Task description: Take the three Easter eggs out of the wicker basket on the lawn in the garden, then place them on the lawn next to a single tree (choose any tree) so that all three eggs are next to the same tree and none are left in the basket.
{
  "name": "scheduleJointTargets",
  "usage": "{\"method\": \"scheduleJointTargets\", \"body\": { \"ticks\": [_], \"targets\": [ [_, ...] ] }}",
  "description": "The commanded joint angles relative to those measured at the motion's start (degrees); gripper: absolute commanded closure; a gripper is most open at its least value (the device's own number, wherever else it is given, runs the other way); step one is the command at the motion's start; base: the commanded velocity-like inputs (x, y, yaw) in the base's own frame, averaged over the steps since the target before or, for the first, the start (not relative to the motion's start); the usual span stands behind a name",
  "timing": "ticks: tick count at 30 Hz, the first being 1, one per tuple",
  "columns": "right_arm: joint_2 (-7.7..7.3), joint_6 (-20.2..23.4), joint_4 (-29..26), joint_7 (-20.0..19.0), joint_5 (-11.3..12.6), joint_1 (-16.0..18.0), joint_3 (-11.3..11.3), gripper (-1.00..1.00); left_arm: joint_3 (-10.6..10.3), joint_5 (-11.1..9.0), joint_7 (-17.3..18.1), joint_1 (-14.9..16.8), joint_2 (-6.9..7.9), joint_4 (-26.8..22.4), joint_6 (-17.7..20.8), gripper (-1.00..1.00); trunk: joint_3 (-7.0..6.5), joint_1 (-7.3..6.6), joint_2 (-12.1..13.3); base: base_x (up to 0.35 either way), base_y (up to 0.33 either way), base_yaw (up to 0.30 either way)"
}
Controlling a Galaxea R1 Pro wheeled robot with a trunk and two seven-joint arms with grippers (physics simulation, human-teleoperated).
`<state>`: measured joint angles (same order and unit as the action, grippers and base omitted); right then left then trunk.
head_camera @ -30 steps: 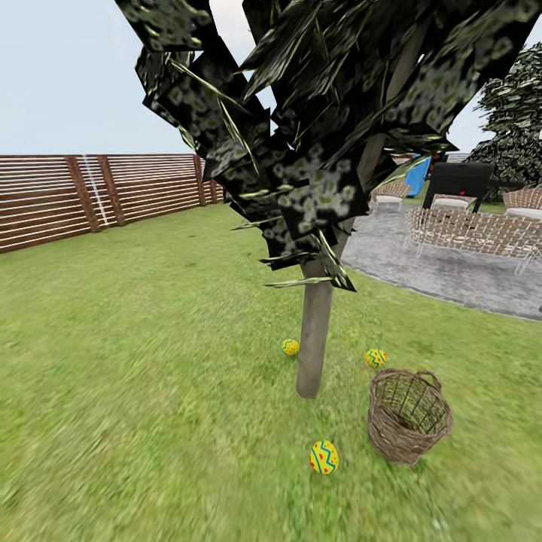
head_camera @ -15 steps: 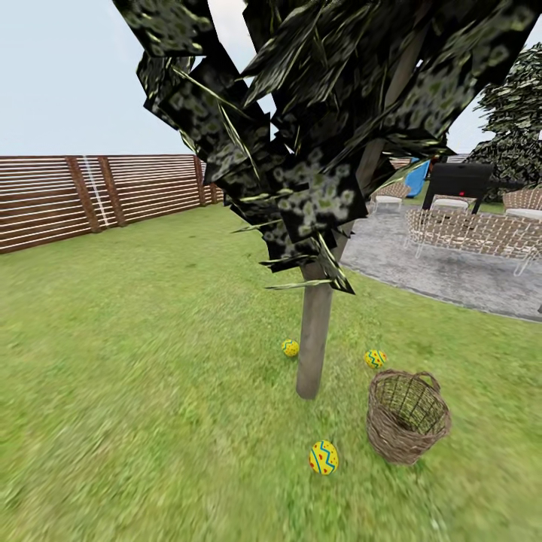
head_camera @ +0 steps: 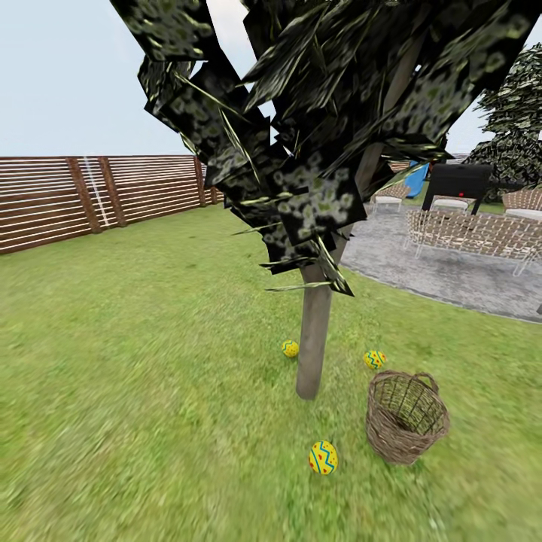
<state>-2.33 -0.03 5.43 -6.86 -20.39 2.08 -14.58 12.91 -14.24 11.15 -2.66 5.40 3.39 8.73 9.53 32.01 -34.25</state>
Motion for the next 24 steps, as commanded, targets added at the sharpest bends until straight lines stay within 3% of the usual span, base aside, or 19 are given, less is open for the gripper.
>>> {"method": "scheduleJointTargets", "body": {
  "ticks": [1,24],
  "targets": [
    [-0.02,-0.03,0.07,-0.08,-0.45,0.05,-0.49,-1.00,0.10,-0.61,0.19,-0.07,0.03,-0.09,0.32,-1.00,-0.11,-0.21,0.35,0.000,0.000,0.000],
    [0.19,-0.41,-0.15,-0.08,-0.52,0.03,-0.54,-1.00,0.01,-0.44,0.19,-0.16,-0.21,-0.38,-0.99,-1.00,-4.97,-5.26,9.57,0.000,0.000,0.000]
  ]
}}
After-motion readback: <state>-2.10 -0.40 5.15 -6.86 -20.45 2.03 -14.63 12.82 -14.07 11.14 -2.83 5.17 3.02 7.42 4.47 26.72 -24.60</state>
